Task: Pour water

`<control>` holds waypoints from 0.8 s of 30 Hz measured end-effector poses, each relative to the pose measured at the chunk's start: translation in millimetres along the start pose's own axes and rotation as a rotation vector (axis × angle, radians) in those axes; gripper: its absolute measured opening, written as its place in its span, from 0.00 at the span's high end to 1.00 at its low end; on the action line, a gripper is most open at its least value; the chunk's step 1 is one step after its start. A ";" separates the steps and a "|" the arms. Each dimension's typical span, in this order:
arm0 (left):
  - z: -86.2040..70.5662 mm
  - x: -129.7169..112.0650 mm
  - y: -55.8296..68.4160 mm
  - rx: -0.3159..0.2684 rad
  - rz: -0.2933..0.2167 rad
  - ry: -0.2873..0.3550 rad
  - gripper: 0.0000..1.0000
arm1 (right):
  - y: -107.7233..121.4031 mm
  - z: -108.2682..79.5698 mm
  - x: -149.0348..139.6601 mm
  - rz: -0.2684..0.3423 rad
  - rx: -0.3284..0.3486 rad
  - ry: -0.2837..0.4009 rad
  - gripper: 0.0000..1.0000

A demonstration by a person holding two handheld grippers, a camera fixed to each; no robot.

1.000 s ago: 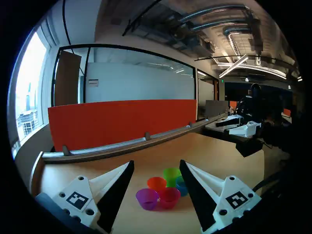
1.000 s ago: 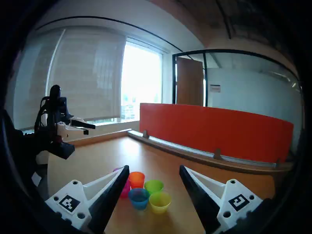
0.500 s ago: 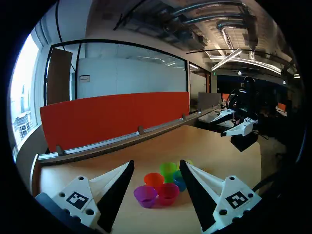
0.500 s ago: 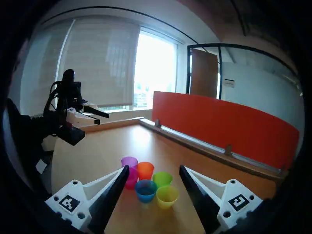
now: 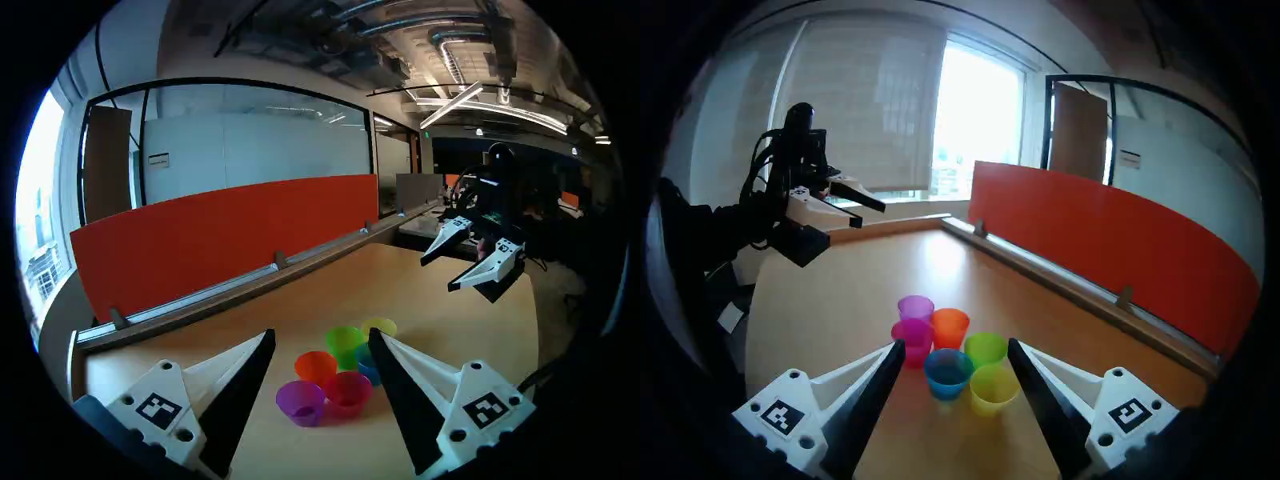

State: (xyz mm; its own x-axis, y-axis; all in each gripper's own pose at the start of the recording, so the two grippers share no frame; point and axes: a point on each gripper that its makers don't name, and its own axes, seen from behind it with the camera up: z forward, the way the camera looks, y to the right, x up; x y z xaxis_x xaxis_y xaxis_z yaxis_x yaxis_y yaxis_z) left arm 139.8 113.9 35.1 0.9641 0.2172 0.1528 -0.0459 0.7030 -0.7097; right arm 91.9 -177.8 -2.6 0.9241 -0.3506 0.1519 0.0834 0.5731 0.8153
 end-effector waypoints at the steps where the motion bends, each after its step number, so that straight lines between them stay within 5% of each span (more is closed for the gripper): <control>1: 1.3 -0.4 0.6 -0.003 0.003 -0.004 0.14 | -0.4 1.3 -1.7 0.000 0.003 -0.004 0.01; 24: 30.6 -7.8 6.7 -0.065 0.052 -0.060 0.14 | -9.0 28.4 -49.8 -0.026 0.069 -0.116 0.00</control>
State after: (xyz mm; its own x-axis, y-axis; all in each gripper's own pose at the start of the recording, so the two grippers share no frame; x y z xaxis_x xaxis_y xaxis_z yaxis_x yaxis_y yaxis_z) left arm 124.0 137.6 50.3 0.9433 0.2940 0.1543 -0.0765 0.6446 -0.7607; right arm 34.5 -186.5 -1.6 0.8726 -0.4497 0.1905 0.0771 0.5120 0.8555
